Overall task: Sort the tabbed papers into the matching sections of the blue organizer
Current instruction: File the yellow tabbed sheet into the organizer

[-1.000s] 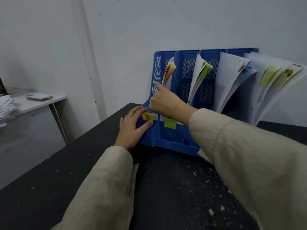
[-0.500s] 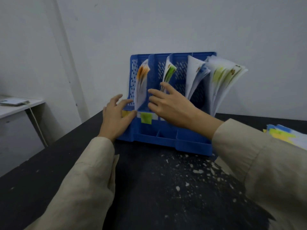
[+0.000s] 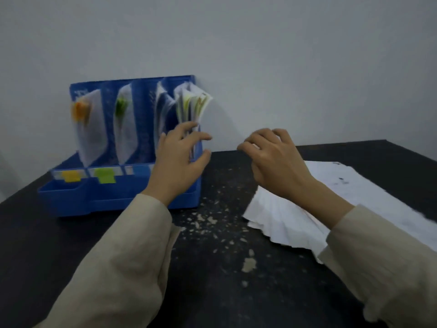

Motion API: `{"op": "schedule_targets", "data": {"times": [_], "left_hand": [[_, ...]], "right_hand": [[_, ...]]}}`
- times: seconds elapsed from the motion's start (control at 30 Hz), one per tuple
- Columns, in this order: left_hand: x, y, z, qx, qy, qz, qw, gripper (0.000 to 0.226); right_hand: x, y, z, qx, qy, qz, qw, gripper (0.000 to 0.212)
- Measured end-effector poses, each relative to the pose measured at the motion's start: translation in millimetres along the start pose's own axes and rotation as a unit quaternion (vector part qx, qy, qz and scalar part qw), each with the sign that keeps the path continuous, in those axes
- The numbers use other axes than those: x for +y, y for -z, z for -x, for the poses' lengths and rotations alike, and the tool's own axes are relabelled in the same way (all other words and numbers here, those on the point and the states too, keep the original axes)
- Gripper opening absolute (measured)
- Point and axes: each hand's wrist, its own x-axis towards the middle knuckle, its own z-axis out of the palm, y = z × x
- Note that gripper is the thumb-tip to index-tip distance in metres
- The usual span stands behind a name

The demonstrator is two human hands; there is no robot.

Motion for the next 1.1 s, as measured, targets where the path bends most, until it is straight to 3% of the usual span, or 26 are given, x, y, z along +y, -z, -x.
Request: {"op": "schedule_targets", "data": {"times": [0.1, 0.23, 0.33, 0.43, 0.53, 0.6, 0.73, 0.9, 1.1], "left_hand": [[37, -41, -2, -0.043, -0.029, 0.039, 0.998, 0.043], [73, -92, 11, -0.135, -0.063, 0.074, 0.986, 0.034], [86, -121, 23, -0.203, -0.050, 0.086, 0.974, 0.021], [89, -135, 35, -0.263, -0.033, 0.074, 0.961, 0.024], [86, -144, 50, -0.325, -0.025, 0.071, 0.943, 0.037], [83, -148, 57, -0.337, -0.032, 0.089, 0.937, 0.056], [79, -153, 59, -0.324, -0.027, 0.109, 0.940, 0.062], [79, -154, 59, -0.331, -0.016, 0.109, 0.937, 0.039], [76, -155, 57, -0.327, -0.009, 0.132, 0.935, 0.045]], "right_hand": [[34, 6, 41, -0.025, -0.094, -0.020, 0.995, 0.042], [70, 10, 90, -0.093, -0.225, -0.064, 0.968, 0.034], [107, 13, 124, -0.172, -0.359, -0.069, 0.915, 0.031], [143, 16, 156, -0.237, -0.468, -0.028, 0.851, 0.039], [162, 19, 175, -0.267, -0.548, -0.055, 0.791, 0.058], [165, 18, 179, -0.272, -0.566, -0.085, 0.774, 0.061], [163, 22, 177, -0.196, -0.600, -0.159, 0.759, 0.037], [165, 28, 171, -0.137, -0.615, -0.109, 0.769, 0.016], [155, 28, 163, -0.061, -0.586, -0.038, 0.807, 0.017]]}}
